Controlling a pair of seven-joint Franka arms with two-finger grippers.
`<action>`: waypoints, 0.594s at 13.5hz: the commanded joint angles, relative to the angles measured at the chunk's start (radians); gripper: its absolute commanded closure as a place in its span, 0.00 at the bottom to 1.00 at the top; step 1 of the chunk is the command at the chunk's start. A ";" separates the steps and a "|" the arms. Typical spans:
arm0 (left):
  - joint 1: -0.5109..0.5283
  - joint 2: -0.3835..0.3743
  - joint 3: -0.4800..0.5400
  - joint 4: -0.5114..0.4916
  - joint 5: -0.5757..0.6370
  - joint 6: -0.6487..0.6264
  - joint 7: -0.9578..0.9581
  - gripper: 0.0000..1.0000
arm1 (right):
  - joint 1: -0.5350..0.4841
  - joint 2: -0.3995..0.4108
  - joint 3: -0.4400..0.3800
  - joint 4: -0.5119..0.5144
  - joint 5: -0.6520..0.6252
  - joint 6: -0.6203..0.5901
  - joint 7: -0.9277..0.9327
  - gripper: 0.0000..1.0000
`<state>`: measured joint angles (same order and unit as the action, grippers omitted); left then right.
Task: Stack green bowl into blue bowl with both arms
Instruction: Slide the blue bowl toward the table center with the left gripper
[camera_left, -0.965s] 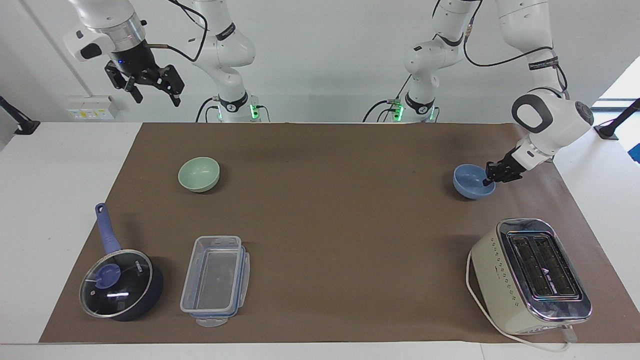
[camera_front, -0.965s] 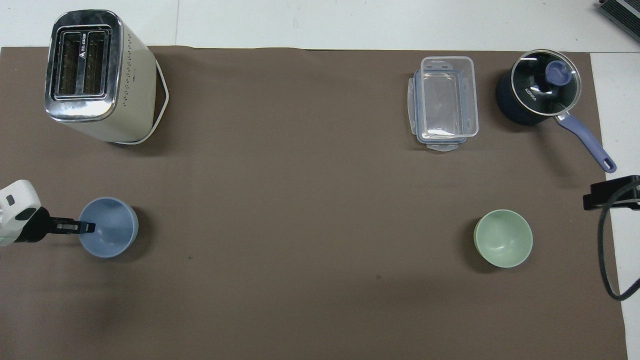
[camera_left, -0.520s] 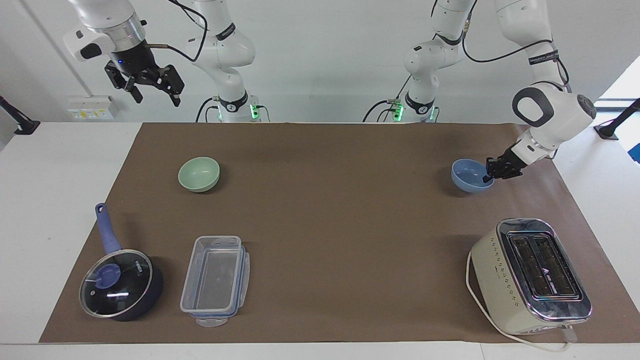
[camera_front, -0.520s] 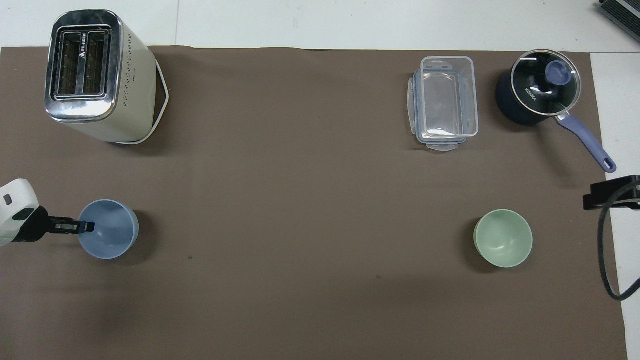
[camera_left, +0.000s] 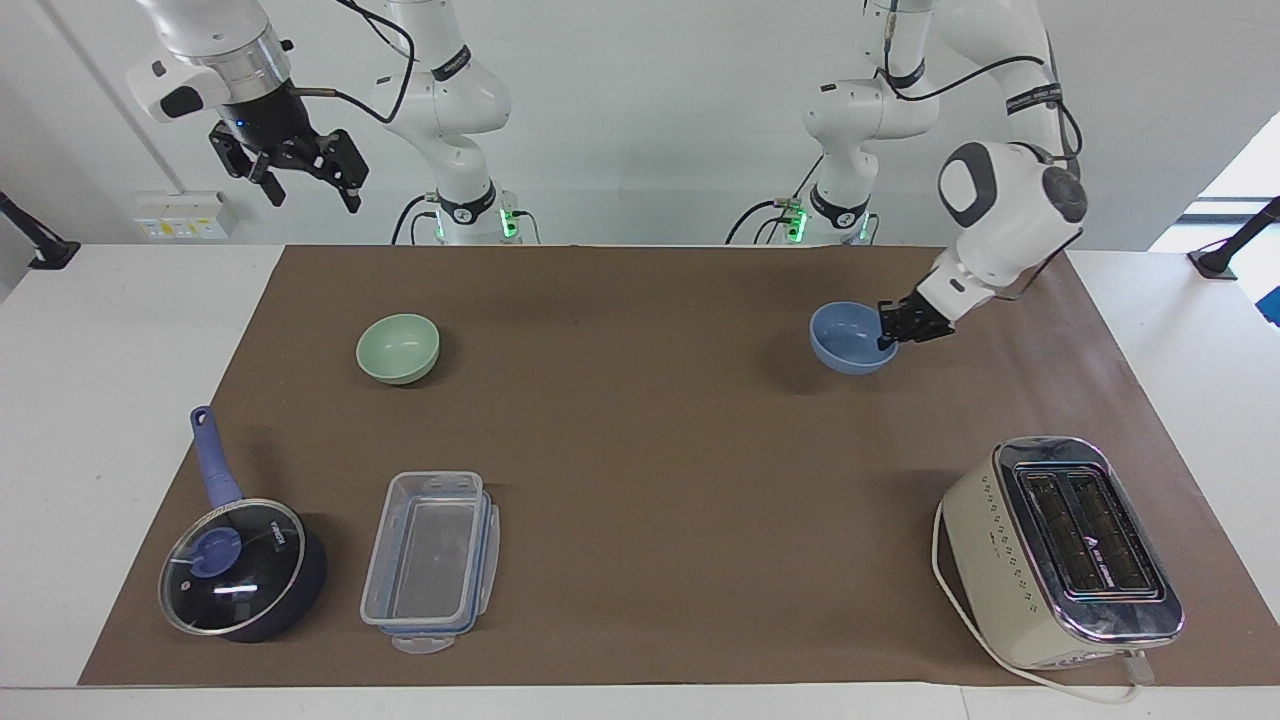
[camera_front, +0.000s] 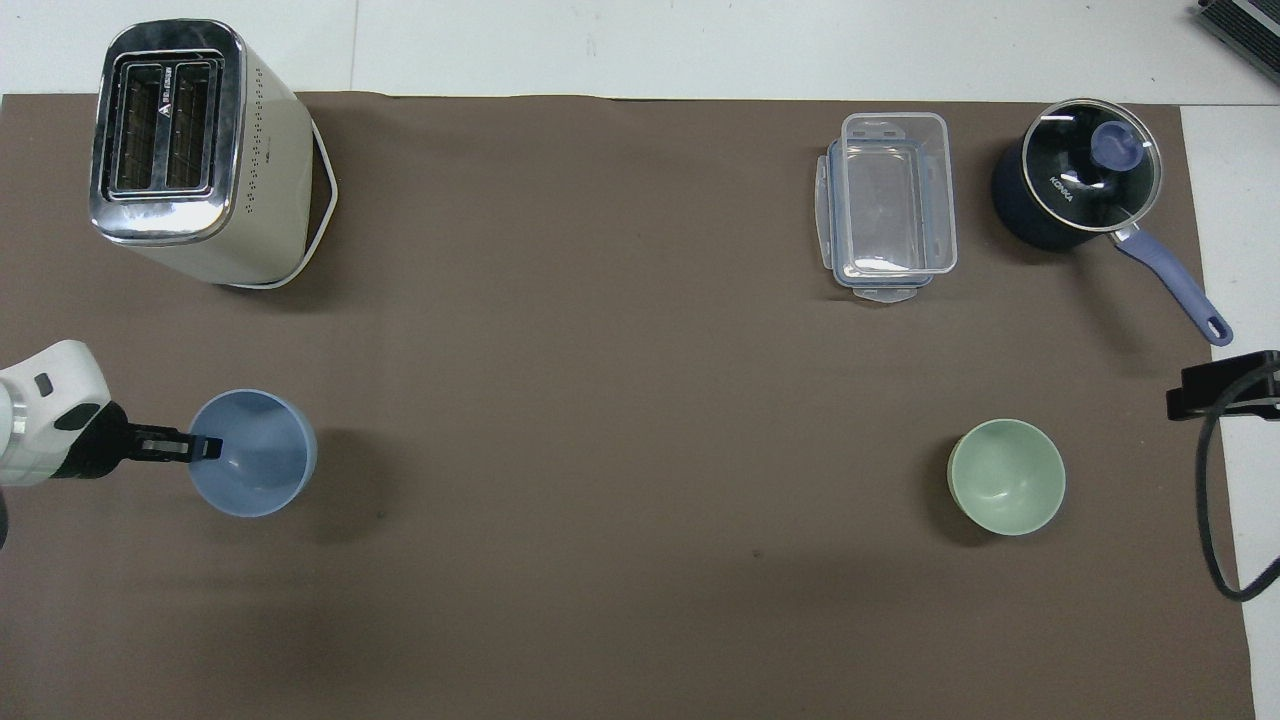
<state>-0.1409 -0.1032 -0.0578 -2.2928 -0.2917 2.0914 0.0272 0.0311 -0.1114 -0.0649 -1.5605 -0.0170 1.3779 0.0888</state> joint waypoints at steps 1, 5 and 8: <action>-0.200 0.029 0.018 0.004 0.026 0.074 -0.250 1.00 | -0.013 -0.021 -0.001 -0.021 0.008 -0.005 -0.024 0.00; -0.391 0.094 0.016 0.022 0.025 0.157 -0.470 1.00 | -0.011 -0.021 -0.003 -0.021 0.008 -0.005 -0.026 0.00; -0.442 0.131 0.012 0.023 -0.001 0.205 -0.477 1.00 | -0.013 -0.021 -0.003 -0.021 0.008 -0.005 -0.026 0.00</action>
<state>-0.5554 0.0062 -0.0643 -2.2846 -0.2877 2.2678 -0.4377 0.0308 -0.1119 -0.0652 -1.5606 -0.0170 1.3779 0.0888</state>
